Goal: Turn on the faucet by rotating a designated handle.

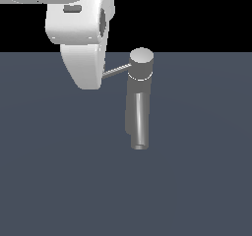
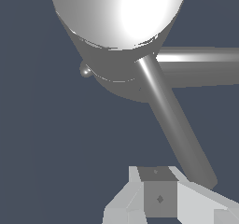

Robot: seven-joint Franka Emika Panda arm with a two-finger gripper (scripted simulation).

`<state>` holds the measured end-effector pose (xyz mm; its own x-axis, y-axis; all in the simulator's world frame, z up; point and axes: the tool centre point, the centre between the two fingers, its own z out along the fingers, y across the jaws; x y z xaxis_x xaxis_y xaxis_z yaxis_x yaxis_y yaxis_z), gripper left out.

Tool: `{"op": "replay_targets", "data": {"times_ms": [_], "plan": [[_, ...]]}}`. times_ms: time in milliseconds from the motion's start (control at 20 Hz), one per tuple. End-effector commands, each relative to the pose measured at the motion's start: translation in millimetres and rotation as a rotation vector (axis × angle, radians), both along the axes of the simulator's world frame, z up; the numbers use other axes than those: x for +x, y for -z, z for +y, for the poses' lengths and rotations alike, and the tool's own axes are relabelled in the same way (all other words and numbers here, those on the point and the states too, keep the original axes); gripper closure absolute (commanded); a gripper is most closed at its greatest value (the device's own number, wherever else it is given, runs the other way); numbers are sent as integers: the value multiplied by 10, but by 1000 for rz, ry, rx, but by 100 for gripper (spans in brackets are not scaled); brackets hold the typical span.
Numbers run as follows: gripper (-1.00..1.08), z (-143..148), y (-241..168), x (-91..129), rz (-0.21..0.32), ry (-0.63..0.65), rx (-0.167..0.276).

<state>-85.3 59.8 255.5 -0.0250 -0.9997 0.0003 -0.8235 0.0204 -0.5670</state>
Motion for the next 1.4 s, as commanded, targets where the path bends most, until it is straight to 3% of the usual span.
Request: {"op": "replay_targets", "data": {"times_ms": [0, 1350], "plan": [[108, -76, 33, -43, 3, 10, 0], [108, -381, 257, -383, 8, 16, -1]]}}
